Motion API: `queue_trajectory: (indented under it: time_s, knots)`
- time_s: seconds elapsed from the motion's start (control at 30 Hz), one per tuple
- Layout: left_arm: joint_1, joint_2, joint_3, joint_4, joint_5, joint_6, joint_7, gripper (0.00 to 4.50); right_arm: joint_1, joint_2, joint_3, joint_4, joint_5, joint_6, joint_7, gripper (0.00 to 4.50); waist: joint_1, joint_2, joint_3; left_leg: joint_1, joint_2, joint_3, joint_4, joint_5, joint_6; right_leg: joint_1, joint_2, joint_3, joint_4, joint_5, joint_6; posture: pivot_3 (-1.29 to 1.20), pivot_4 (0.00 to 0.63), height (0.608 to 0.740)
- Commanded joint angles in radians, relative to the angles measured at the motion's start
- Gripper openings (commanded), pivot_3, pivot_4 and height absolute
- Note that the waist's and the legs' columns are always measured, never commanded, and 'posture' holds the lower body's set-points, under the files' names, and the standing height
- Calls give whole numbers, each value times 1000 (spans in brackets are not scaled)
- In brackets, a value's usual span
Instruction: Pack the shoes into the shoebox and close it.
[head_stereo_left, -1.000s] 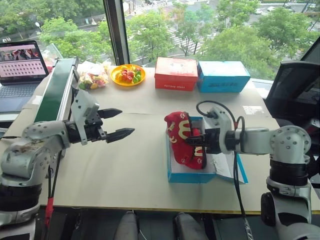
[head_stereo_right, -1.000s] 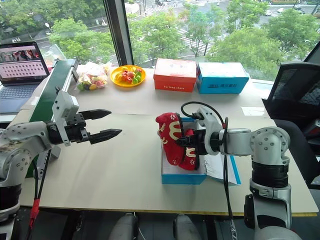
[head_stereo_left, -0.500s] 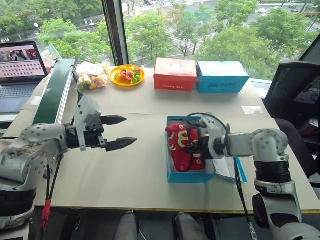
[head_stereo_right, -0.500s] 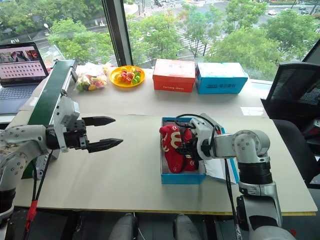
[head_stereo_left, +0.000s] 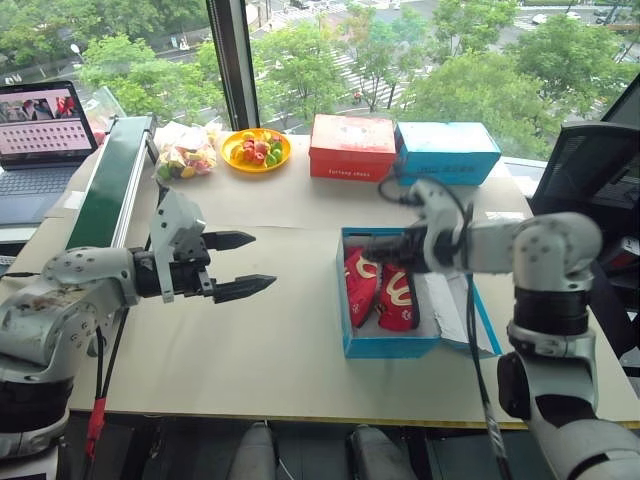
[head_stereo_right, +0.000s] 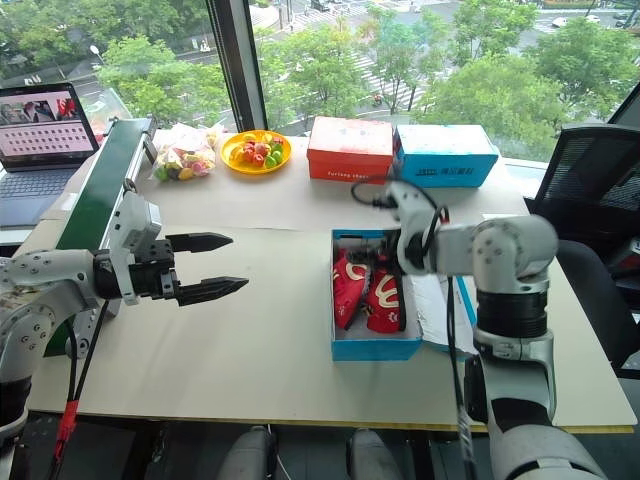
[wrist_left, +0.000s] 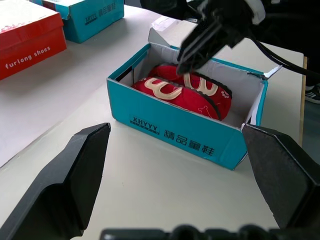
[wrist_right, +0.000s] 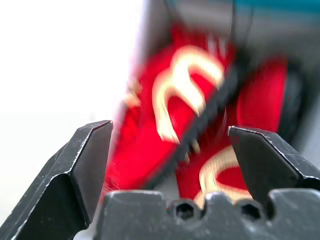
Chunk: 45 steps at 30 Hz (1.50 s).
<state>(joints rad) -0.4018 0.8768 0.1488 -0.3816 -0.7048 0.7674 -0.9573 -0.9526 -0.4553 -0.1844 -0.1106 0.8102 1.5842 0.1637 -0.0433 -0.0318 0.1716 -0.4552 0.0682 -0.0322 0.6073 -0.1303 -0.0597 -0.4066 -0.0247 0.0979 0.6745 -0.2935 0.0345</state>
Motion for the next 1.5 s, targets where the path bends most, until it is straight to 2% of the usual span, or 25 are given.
queue_trajectory:
  time_s: [0.03,0.1,0.13,0.17,0.27,0.4,0.5,0.53,0.67,0.73,0.83,0.9,1.07,1.2,1.3,1.4,1.5]
  knots:
    - [-44,10,-28,17,17,-25,-33,4500,-3,-148,24,-140,3,-142,166,4459,5,0,0,0,0,0,0,0,0,0,0,0,-1,0,0,0,150,739]
    - [-72,5,-65,35,26,-33,-61,4500,45,-269,64,-199,11,-169,277,4459,15,0,0,-1,0,0,0,0,0,0,0,-1,-3,0,0,0,150,739]
    - [-87,3,-85,46,34,-40,-77,4500,77,-327,76,-233,20,-174,325,3943,21,0,0,-1,0,0,0,-1,1,1,-1,-1,-4,0,0,0,150,739]
    - [-108,-2,-106,63,44,-45,-94,4500,120,-386,72,-282,47,-170,378,3765,24,0,0,-1,0,0,0,-1,1,1,-1,-1,-5,0,0,0,150,739]
    - [-182,-13,-170,134,81,-77,-157,4500,249,-514,-16,-423,149,-136,491,2678,29,0,0,-1,0,0,0,-1,1,2,0,-1,-6,0,0,0,150,739]
    - [-291,-47,-251,264,141,-141,-253,4500,476,-592,-217,-559,282,-75,545,1299,28,1,0,-1,0,0,1,-1,1,2,0,-1,-4,0,0,0,150,739]
    - [-366,-86,-297,354,184,-186,-313,4500,662,-558,-380,-635,388,-42,531,246,28,0,0,-1,-1,0,2,-1,1,3,0,0,-4,0,0,0,150,739]
    - [-390,-101,-311,385,196,-200,-333,4500,734,-536,-414,-665,404,-38,511,54,29,0,0,-1,0,0,3,-1,1,3,0,-1,-4,0,0,0,150,739]
    - [-456,-150,-351,468,237,-243,-397,4500,1006,-383,-454,-723,397,-102,406,54,28,-1,0,-1,-1,-1,4,-1,1,4,0,-1,-2,0,1,0,150,739]
    - [-481,-166,-360,500,254,-257,-418,4500,1132,-295,-390,-703,305,-171,359,54,27,-1,-1,-1,-1,-1,5,-1,2,4,0,0,-2,-1,1,0,150,739]
    - [-511,-175,-365,539,280,-277,-443,4500,1234,-189,-275,-614,148,-316,308,54,19,0,-1,0,-1,-1,7,-1,2,4,0,0,0,-3,5,0,150,739]
    - [-525,-177,-361,553,290,-279,-455,4500,1240,-109,-210,-510,50,-435,283,54,10,-1,-1,0,-1,-1,8,-1,2,4,0,0,1,-4,8,0,150,739]
    - [-532,-173,-350,552,304,-272,-469,4500,1193,-23,-115,-300,-118,-606,229,54,0,1,-1,2,-1,-1,9,0,3,4,0,1,2,-5,8,0,150,739]
    - [-526,-150,-334,530,310,-252,-467,4500,1067,101,-175,-19,-166,-811,215,54,-9,0,-1,6,0,0,8,0,3,7,1,2,4,-5,8,0,150,739]
    - [-522,-141,-324,524,310,-245,-461,4500,1002,139,-241,113,-145,-920,238,54,-5,0,-2,15,-1,0,8,0,3,17,1,2,2,-5,9,0,150,739]
    - [-509,-128,-315,506,310,-235,-453,4500,937,153,-321,204,-90,-993,262,54,0,-1,-2,16,-1,0,8,0,3,19,0,2,0,-5,9,0,150,739]
    - [-500,-119,-308,492,306,-225,-448,4500,906,149,-376,207,-29,-1013,293,54,4,0,-1,16,-1,0,8,0,3,20,0,2,0,-5,9,0,150,739]
